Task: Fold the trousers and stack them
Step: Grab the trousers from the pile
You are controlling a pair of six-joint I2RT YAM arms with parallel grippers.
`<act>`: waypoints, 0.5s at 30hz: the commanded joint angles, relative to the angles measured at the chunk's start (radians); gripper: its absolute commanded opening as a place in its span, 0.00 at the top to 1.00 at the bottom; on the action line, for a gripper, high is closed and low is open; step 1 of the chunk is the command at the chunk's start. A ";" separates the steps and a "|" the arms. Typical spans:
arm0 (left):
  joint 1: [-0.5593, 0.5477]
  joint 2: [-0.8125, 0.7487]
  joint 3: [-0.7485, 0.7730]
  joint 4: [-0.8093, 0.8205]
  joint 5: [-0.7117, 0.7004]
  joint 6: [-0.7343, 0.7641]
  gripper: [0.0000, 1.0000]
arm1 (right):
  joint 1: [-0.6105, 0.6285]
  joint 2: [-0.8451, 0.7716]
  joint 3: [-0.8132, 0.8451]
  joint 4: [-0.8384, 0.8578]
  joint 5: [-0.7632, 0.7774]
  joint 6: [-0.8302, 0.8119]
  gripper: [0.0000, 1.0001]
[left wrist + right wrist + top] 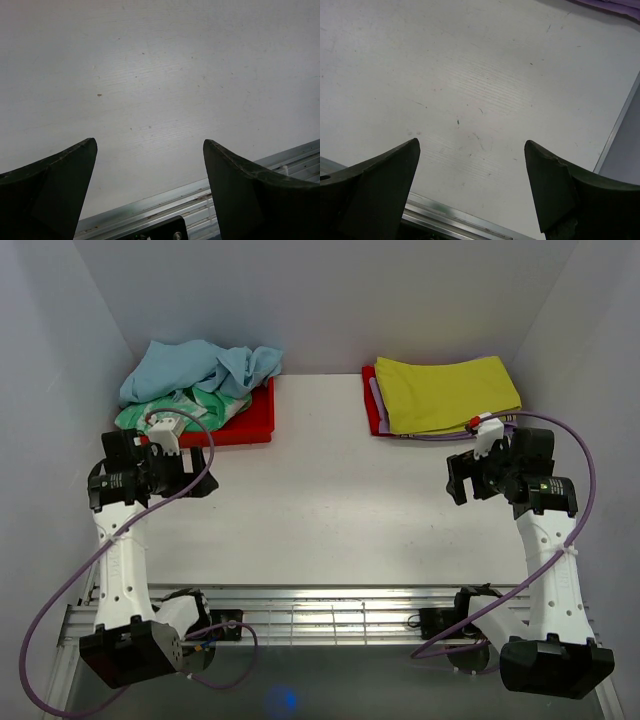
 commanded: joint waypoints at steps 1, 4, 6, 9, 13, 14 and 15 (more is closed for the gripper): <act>0.004 0.037 0.113 0.003 -0.017 0.039 0.02 | -0.005 -0.007 0.021 -0.021 -0.033 -0.023 0.10; 0.004 0.149 0.280 0.016 -0.052 0.004 0.02 | -0.005 0.006 0.021 -0.021 -0.038 -0.021 0.10; 0.004 0.292 0.388 0.025 -0.028 -0.022 0.02 | -0.005 0.026 0.031 -0.021 -0.040 -0.021 0.10; 0.004 0.482 0.616 0.086 0.001 -0.106 0.02 | -0.005 0.059 0.049 -0.033 -0.044 -0.026 0.10; 0.002 0.738 0.908 0.175 -0.029 -0.231 0.02 | -0.005 0.081 0.057 -0.030 -0.040 -0.031 0.10; 0.002 0.786 0.998 0.193 -0.028 -0.242 0.02 | -0.005 0.088 0.055 -0.027 -0.038 -0.034 0.10; 0.001 0.875 1.038 0.230 -0.029 -0.257 0.02 | -0.005 0.092 0.055 -0.026 -0.037 -0.035 0.10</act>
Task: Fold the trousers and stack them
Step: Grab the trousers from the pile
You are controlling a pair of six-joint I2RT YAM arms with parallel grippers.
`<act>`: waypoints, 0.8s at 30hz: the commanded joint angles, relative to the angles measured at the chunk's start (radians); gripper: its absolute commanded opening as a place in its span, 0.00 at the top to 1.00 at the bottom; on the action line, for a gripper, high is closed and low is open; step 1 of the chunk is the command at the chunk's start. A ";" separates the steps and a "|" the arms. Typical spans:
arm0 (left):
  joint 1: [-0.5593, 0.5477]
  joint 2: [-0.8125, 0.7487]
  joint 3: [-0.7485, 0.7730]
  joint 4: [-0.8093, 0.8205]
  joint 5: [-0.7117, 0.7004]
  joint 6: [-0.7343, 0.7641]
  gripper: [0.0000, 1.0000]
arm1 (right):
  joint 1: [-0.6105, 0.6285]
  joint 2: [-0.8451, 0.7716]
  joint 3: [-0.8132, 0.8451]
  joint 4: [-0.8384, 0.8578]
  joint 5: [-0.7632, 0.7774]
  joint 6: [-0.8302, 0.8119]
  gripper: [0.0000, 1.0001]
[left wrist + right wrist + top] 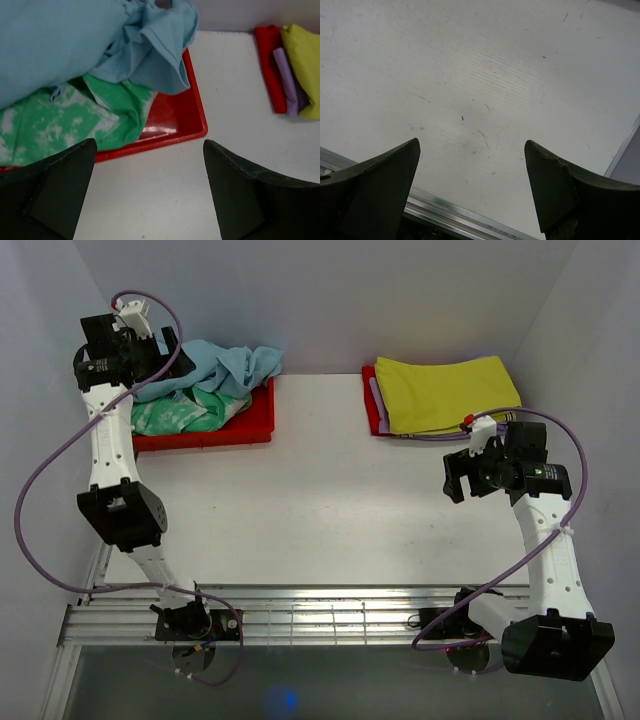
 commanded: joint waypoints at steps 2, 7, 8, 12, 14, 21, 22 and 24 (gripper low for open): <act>-0.005 0.191 0.215 0.143 -0.003 -0.126 0.02 | -0.005 0.018 0.042 0.003 -0.008 -0.021 0.10; -0.058 0.330 0.244 0.288 -0.009 -0.133 0.02 | -0.005 0.049 0.042 0.003 0.009 -0.039 0.10; -0.059 0.341 0.233 0.324 -0.003 -0.165 0.02 | -0.005 0.058 0.042 0.003 0.010 -0.041 0.10; -0.106 0.436 0.262 0.391 0.053 -0.185 0.02 | -0.005 0.086 0.039 0.003 0.018 -0.045 0.10; -0.128 0.475 0.256 0.408 0.070 -0.185 0.02 | -0.005 0.100 0.038 0.003 0.027 -0.047 0.10; -0.220 0.572 0.219 0.519 -0.065 -0.161 0.02 | -0.005 0.114 0.021 0.007 0.068 -0.065 0.10; -0.223 0.609 0.230 0.519 -0.087 -0.158 0.02 | -0.005 0.112 0.018 0.006 0.070 -0.071 0.10; -0.223 0.655 0.286 0.522 -0.128 -0.152 0.13 | -0.005 0.118 0.019 0.000 0.082 -0.081 0.10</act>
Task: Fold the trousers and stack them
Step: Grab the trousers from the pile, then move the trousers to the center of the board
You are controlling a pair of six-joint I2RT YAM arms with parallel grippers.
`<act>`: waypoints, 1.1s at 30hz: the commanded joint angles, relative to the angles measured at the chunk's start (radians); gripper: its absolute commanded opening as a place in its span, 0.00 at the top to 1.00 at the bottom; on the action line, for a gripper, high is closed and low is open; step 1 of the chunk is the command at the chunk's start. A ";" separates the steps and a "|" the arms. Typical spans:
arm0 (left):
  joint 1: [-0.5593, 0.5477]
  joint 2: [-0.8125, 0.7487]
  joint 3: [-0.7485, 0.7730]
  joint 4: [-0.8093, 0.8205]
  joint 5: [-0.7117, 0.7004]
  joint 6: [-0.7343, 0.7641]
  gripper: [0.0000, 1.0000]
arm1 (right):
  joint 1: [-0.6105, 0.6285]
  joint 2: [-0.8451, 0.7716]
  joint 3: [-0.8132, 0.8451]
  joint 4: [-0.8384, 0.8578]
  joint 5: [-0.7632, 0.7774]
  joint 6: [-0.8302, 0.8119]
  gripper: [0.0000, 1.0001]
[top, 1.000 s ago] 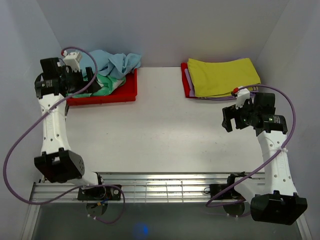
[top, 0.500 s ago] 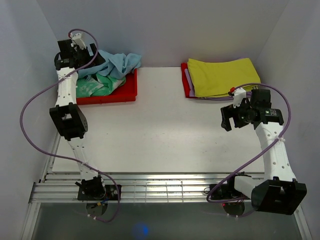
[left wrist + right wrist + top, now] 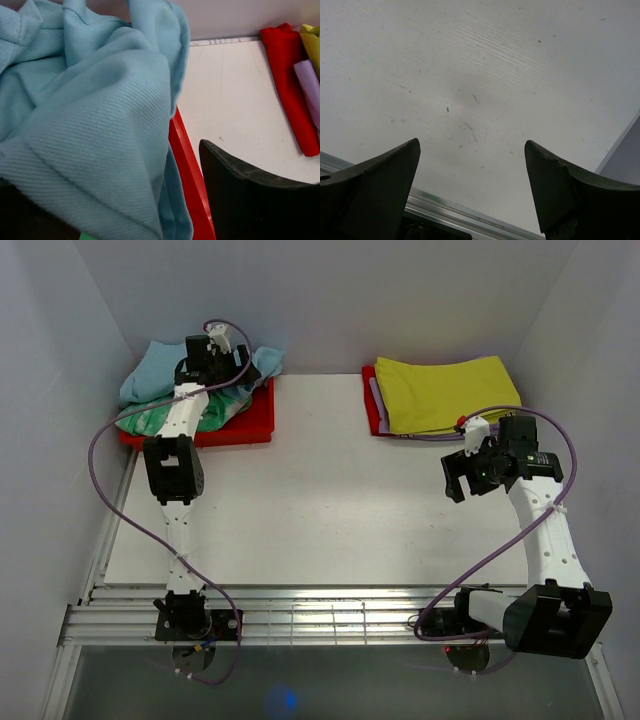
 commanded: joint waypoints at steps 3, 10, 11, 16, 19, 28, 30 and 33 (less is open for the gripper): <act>0.007 0.063 0.111 0.082 -0.135 0.043 0.45 | -0.005 0.001 0.031 -0.001 0.039 -0.034 0.10; -0.026 -0.124 0.200 0.211 -0.090 0.059 1.00 | -0.005 -0.025 0.075 -0.014 -0.010 -0.029 0.10; -0.031 -0.154 0.226 0.218 -0.087 0.061 1.00 | -0.005 -0.032 0.082 -0.014 -0.021 -0.029 0.10; -0.054 -0.394 0.174 0.272 -0.011 0.073 1.00 | -0.005 -0.091 0.111 -0.010 -0.087 -0.034 0.10; -0.074 -0.577 0.131 0.254 0.042 0.041 1.00 | -0.005 -0.108 0.167 -0.007 -0.154 -0.035 0.10; -0.160 -0.808 0.061 0.250 0.307 -0.236 1.00 | -0.003 -0.113 0.350 0.041 -0.372 -0.034 0.10; -0.168 -0.836 0.001 0.258 0.364 -0.285 1.00 | -0.003 -0.114 0.382 0.047 -0.401 -0.037 0.10; -0.174 -0.883 -0.158 0.266 0.446 -0.379 1.00 | -0.002 -0.116 0.405 0.058 -0.443 -0.035 0.10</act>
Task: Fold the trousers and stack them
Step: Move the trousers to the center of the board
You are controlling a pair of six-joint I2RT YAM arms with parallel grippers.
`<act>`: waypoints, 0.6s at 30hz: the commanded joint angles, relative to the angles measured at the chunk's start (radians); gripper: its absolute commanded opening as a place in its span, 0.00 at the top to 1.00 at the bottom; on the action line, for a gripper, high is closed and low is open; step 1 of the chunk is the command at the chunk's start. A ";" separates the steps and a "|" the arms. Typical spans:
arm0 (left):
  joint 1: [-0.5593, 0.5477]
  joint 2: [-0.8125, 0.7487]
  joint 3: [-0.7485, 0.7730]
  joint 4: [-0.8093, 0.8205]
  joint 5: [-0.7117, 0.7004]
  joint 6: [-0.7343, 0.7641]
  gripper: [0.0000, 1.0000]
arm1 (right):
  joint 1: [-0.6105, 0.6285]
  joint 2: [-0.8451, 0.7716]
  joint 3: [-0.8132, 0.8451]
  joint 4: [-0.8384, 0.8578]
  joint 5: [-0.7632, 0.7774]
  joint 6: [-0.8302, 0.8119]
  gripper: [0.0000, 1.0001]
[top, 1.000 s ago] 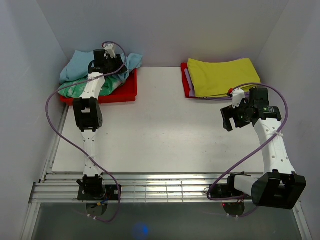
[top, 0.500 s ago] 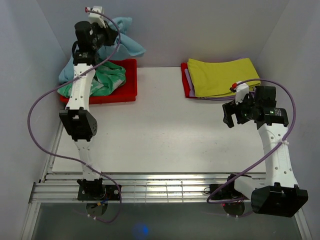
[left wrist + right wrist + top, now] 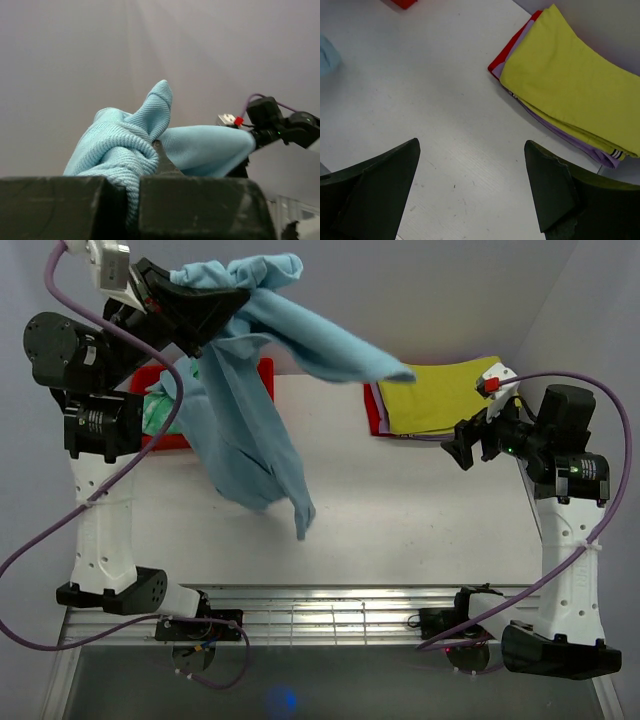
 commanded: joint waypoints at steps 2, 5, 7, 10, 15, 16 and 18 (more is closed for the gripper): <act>-0.019 -0.008 -0.270 0.008 0.161 -0.147 1.00 | 0.000 -0.021 0.059 0.042 -0.127 0.003 0.10; -0.047 -0.035 -0.494 0.008 0.170 -0.130 1.00 | 0.001 -0.032 0.036 0.025 -0.139 -0.012 0.10; -0.065 -0.029 -0.600 0.007 0.149 -0.098 1.00 | 0.001 -0.038 0.020 0.005 -0.141 -0.030 0.10; -0.157 0.024 -0.666 -0.013 0.062 0.006 1.00 | 0.004 -0.068 -0.043 -0.041 -0.144 -0.075 0.10; -0.290 0.167 -0.587 -0.054 0.057 0.106 1.00 | 0.009 -0.087 -0.100 -0.060 -0.159 -0.086 0.10; -0.320 0.193 -0.562 -0.068 0.050 0.127 1.00 | 0.012 -0.084 -0.109 -0.057 -0.159 -0.084 0.10; -0.369 0.270 -0.519 -0.103 0.055 0.182 1.00 | 0.017 -0.081 -0.137 -0.038 -0.147 -0.084 0.10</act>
